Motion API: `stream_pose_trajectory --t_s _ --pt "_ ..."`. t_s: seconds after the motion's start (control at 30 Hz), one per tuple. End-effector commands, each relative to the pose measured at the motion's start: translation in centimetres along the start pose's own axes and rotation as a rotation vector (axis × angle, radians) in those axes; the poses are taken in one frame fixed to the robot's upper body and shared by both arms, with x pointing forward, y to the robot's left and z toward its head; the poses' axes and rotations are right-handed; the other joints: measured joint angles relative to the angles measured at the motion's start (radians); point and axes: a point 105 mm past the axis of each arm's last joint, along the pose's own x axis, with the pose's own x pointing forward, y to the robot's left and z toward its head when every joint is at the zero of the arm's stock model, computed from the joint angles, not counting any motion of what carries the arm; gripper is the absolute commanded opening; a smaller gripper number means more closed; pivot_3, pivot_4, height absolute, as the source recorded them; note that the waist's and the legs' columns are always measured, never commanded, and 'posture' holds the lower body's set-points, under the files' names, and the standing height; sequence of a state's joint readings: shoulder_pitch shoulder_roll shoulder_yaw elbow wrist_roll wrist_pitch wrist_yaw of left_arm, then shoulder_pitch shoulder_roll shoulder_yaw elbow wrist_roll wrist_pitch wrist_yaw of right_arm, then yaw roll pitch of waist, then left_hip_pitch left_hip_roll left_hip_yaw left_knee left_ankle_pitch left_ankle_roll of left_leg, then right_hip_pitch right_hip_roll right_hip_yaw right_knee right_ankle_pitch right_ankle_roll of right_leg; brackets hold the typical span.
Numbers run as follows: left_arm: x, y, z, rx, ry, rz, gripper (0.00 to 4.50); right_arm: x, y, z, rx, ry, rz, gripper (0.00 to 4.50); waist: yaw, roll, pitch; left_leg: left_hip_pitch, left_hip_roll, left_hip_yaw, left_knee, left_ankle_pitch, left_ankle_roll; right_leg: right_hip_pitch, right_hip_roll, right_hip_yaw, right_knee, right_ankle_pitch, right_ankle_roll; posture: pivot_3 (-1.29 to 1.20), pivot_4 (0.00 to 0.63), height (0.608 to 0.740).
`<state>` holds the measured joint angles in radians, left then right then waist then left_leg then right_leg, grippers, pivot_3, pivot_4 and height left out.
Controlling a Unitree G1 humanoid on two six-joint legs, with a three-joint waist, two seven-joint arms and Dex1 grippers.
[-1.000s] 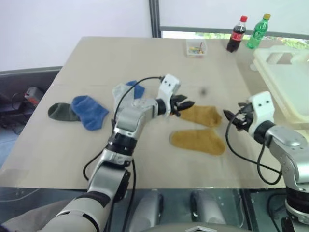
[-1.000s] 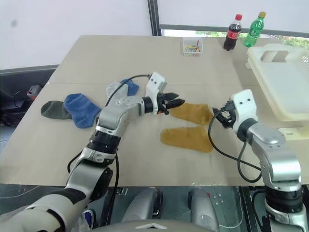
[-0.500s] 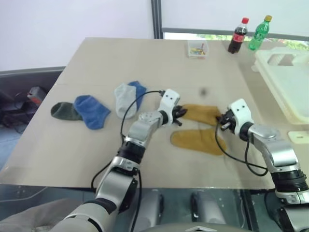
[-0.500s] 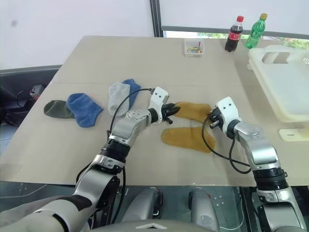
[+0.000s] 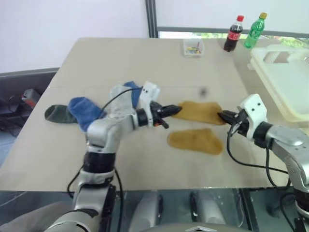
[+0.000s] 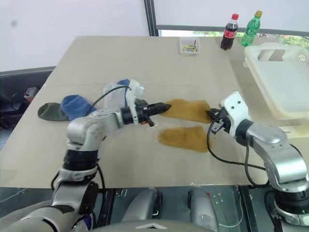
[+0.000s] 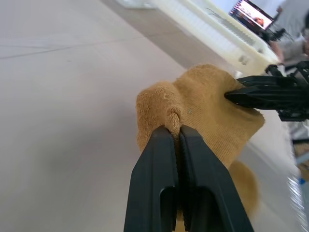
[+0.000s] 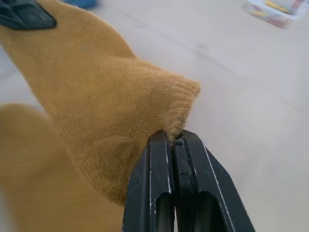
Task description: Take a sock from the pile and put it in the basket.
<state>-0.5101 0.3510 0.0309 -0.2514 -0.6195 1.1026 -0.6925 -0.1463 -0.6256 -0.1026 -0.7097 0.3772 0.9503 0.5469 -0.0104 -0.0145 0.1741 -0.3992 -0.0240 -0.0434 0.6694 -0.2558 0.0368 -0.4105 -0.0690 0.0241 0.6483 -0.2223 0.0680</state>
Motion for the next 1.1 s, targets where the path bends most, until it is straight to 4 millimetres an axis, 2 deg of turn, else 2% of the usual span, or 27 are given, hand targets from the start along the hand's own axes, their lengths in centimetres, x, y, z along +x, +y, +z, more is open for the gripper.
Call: stream_pose_trajectory --t_s 0.03,0.17,0.27,0.53,0.73,0.83,1.0,1.1 --pt "-0.6 -1.9 -0.4 0.017 0.023 -0.033 0.04 -1.4 0.5 0.1 -0.012 0.014 -0.033 0.0 0.003 0.0 0.0 0.0 0.0 0.0 0.0 0.0 0.0 0.0 0.0 -0.001 0.0 0.0 0.0 0.0 0.15 0.74" --pt "-0.9 -2.0 -2.8 0.053 0.085 0.009 0.04 -1.7 0.9 -1.6 -0.007 0.074 -0.066 0.0 0.001 0.0 0.0 0.0 0.0 0.0 0.001 0.0 0.0 0.0 0.0 0.0 0.0 0.0 0.0 0.0 0.15 0.74" --pt "-0.3 -0.9 -3.9 0.083 0.096 0.078 0.04 -1.6 0.8 -2.4 -0.017 0.093 -0.102 0.0 0.001 0.0 0.0 0.0 0.0 0.001 0.001 0.0 0.0 0.0 0.0 0.0 0.0 0.0 0.0 0.0 0.15 0.74" --pt "0.6 -0.4 -4.0 0.106 0.072 0.109 0.04 -1.2 0.5 -2.9 -0.037 0.085 -0.159 0.0 0.001 0.0 0.0 0.0 0.0 0.002 0.001 0.0 0.0 0.0 0.0 0.001 -0.001 0.0 0.0 0.0 0.15 0.74" --pt "0.5 0.0 -5.0 0.147 0.124 0.118 0.04 -0.9 1.4 -4.2 -0.054 0.125 -0.124 0.0 0.001 0.0 0.0 0.0 0.0 0.002 0.001 0.0 0.0 0.0 0.0 0.001 -0.001 0.0 0.0 0.0 0.15 0.74" --pt "0.5 0.0 -4.4 0.185 0.112 0.116 0.04 -0.7 2.0 -4.3 -0.059 0.122 -0.118 0.0 0.002 -0.001 0.0 0.0 0.0 0.002 0.001 0.0 0.0 0.0 0.0 0.001 -0.001 0.0 0.0 0.0 0.15 0.74" --pt "-0.6 0.5 -1.9 0.241 0.077 0.098 0.04 -0.9 2.3 -3.0 -0.063 0.077 -0.142 0.0 0.001 -0.001 0.0 0.0 0.0 0.002 0.001 0.0 0.0 0.0 0.001 0.0 -0.002 0.0 0.0 0.0 0.15 0.74" --pt "-0.7 0.9 -1.6 0.264 0.084 0.089 0.04 -0.7 2.7 -2.9 -0.058 0.071 -0.143 0.0 0.001 -0.001 0.0 0.0 0.0 0.001 0.001 0.0 0.0 0.0 0.001 0.0 -0.002 0.0 0.0 0.0 0.15 0.74"
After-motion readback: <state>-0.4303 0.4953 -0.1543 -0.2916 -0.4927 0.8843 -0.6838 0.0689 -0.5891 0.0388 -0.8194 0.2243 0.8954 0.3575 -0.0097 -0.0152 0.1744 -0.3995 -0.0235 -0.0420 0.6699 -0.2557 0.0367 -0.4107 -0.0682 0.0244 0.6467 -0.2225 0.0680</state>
